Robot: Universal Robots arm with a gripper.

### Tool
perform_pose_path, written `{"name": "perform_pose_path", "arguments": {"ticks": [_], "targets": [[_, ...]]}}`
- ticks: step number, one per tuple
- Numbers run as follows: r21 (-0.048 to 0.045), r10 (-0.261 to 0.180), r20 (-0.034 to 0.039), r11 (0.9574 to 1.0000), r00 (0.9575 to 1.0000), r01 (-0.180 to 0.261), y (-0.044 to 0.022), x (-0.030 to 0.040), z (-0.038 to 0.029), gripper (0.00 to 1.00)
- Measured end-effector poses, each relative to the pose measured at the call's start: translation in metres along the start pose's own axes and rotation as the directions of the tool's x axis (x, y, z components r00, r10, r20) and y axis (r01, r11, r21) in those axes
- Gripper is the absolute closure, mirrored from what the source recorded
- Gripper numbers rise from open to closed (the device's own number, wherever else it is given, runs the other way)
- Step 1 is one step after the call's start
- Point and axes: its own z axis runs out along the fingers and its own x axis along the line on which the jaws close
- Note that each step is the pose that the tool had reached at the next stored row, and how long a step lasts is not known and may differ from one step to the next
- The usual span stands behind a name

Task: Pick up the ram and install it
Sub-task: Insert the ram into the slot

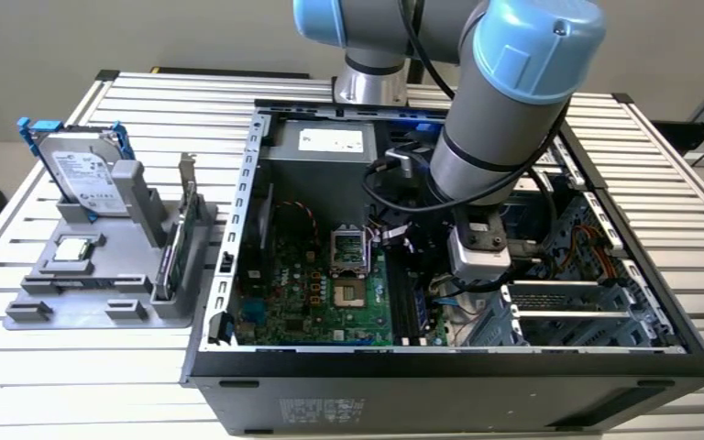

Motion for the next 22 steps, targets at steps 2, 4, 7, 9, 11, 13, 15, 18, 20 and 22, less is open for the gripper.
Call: {"name": "perform_pose_path", "arguments": {"ticks": [2, 4, 7, 9, 11, 13, 15, 18, 20, 22], "targets": [[0.0, 0.0, -0.0001, 1.0, 1.0, 0.0, 0.0, 0.0, 0.0, 1.0], [0.0, 0.0, 0.0, 1.0, 1.0, 0.0, -0.0001, 0.0004, 0.0, 1.0], [0.0001, -0.002, -0.0001, 1.0, 1.0, 0.002, 0.0, 0.0007, 0.0001, 1.0], [0.0002, -0.002, -0.0001, 1.0, 1.0, 0.002, 0.0, 0.0008, 0.0019, 1.0], [0.0008, -0.002, 0.0001, 1.0, 1.0, 0.002, 0.0001, 0.0009, 0.0043, 1.0], [0.0015, -0.002, 0.0002, 1.0, 1.0, 0.002, 0.0001, 0.0009, 0.0051, 1.0], [0.0019, -0.002, 0.0001, 1.0, 1.0, 0.002, 0.0, 0.0009, 0.0053, 1.0], [0.0024, -0.002, 0.0001, 1.0, 1.0, 0.002, -0.0001, 0.0009, 0.0054, 1.0], [0.0025, -0.002, 0.0001, 1.0, 1.0, 0.002, -0.0001, 0.0009, 0.0054, 1.0], [0.0035, -0.002, -0.0001, 1.0, 1.0, 0.002, -0.0003, 0.001, 0.0058, 0.0]]}}
